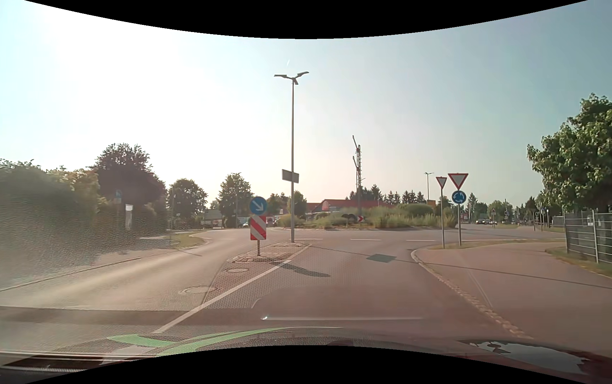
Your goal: Follow the waypoints while adhering to traffic rules and regulations
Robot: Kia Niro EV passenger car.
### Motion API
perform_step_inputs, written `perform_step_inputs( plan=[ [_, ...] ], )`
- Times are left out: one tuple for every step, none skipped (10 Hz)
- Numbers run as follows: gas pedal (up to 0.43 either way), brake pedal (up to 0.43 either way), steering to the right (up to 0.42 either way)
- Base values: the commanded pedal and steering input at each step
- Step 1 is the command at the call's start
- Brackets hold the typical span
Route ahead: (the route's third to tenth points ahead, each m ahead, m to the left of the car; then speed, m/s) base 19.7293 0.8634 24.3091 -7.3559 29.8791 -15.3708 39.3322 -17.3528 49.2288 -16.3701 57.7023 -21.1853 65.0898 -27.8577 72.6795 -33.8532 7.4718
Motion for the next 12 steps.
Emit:
perform_step_inputs(
  plan=[
    [0.0,0.0,0.091],
    [0.0,0.0,0.089],
    [0.0,0.0,0.086],
    [0.0,0.0,0.083],
    [0.0,0.0,0.083],
    [0.0,0.0,0.082],
    [0.0,0.0,0.082],
    [0.0,0.0,0.082],
    [0.008,0.0,0.083],
    [0.028,0.0,0.084],
    [0.039,0.0,0.088],
    [0.039,0.0,0.101]
  ],
)
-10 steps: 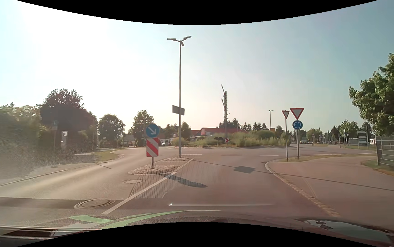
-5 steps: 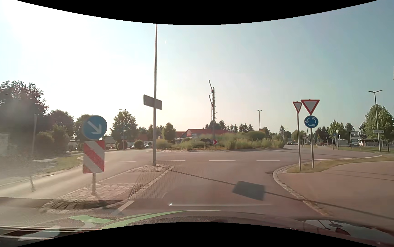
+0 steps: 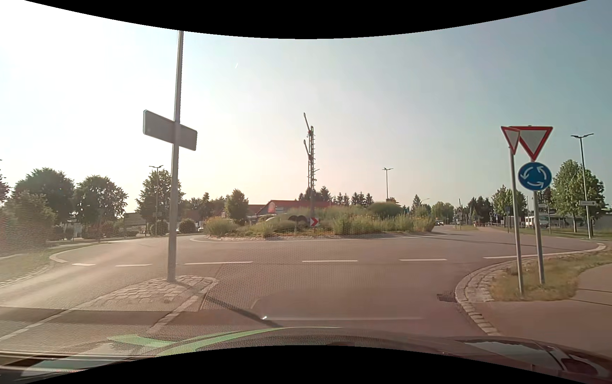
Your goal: Follow the waypoints while adhering to traffic rules and regulations
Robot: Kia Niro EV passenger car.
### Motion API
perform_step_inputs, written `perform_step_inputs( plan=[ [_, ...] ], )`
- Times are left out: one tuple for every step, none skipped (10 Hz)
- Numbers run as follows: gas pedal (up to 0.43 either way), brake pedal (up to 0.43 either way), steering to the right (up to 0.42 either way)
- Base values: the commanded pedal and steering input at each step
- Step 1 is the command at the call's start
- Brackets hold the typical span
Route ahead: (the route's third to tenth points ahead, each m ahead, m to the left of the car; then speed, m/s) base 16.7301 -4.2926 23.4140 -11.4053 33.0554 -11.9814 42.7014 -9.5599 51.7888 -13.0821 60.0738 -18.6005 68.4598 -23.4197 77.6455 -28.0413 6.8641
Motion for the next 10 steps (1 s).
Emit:
perform_step_inputs(
  plan=[
    [0.047,0.0,0.116],
    [0.047,0.0,0.127],
    [0.059,0.0,0.144],
    [0.059,0.0,0.162],
    [0.059,0.0,0.18],
    [0.059,0.0,0.196],
    [0.059,0.0,0.216],
    [0.067,0.0,0.231],
    [0.067,0.0,0.252],
    [0.067,0.0,0.266]
  ],
)
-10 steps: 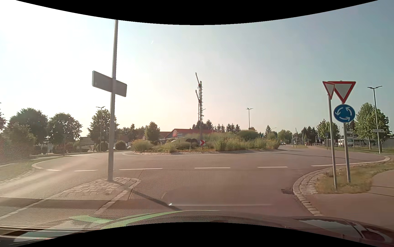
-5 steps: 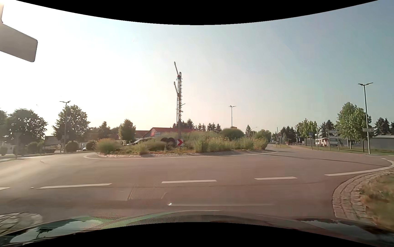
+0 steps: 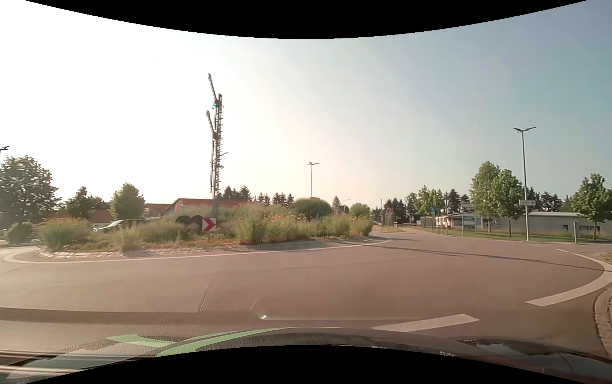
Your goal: Follow the waypoints while adhering to traffic rules and regulations
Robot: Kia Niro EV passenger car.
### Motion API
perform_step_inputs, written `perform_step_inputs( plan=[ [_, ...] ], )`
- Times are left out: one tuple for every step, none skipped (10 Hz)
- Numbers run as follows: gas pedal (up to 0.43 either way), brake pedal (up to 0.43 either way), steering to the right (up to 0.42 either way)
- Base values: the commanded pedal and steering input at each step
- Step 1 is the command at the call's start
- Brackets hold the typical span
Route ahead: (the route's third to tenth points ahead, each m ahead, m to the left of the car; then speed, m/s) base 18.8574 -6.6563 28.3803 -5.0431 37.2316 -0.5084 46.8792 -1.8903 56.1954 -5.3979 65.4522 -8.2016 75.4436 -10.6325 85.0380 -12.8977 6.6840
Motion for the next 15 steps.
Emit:
perform_step_inputs(
  plan=[
    [0.067,0.0,0.282],
    [0.067,0.0,0.29],
    [0.079,0.0,0.29],
    [0.079,0.0,0.29],
    [0.079,0.0,0.289],
    [0.087,0.0,0.283],
    [0.087,0.0,0.269],
    [0.098,0.0,0.256],
    [0.11,0.0,0.236],
    [0.11,0.0,0.209],
    [0.118,0.0,0.17],
    [0.118,0.0,0.139],
    [0.118,0.0,0.106],
    [0.118,0.0,0.055],
    [0.13,0.0,0.016]
  ],
)
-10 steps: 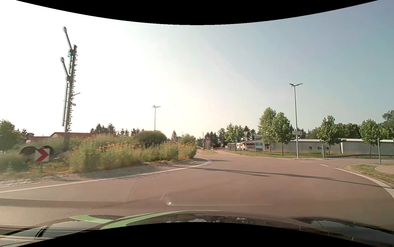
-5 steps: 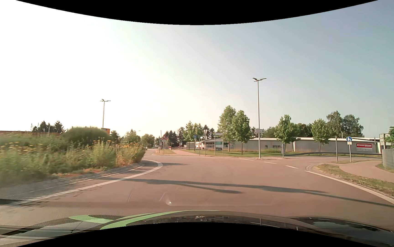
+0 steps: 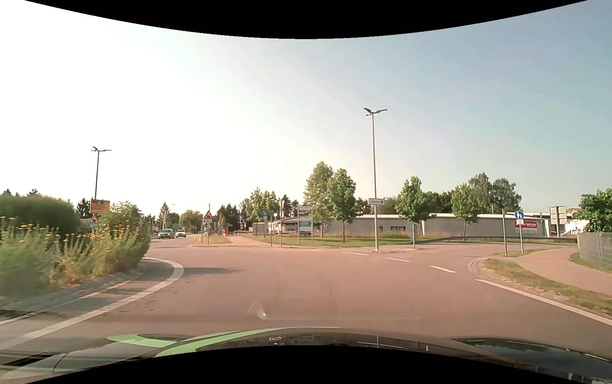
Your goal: Follow the waypoints while adhering to traffic rules and regulations
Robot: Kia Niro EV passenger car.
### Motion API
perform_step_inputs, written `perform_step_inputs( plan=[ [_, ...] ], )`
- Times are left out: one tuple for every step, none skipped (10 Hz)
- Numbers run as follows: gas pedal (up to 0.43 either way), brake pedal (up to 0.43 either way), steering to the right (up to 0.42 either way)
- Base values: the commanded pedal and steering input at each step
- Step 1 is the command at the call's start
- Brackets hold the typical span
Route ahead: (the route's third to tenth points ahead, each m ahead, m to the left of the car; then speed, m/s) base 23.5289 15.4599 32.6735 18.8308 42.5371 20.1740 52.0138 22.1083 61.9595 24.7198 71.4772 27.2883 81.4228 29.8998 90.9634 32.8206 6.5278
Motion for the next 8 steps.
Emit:
perform_step_inputs(
  plan=[
    [0.13,0.0,-0.031],
    [0.138,0.0,-0.071],
    [0.138,0.0,-0.096],
    [0.138,0.0,-0.123],
    [0.15,0.0,-0.147],
    [0.15,0.0,-0.176],
    [0.15,0.0,-0.2],
    [0.15,0.0,-0.225]
  ],
)
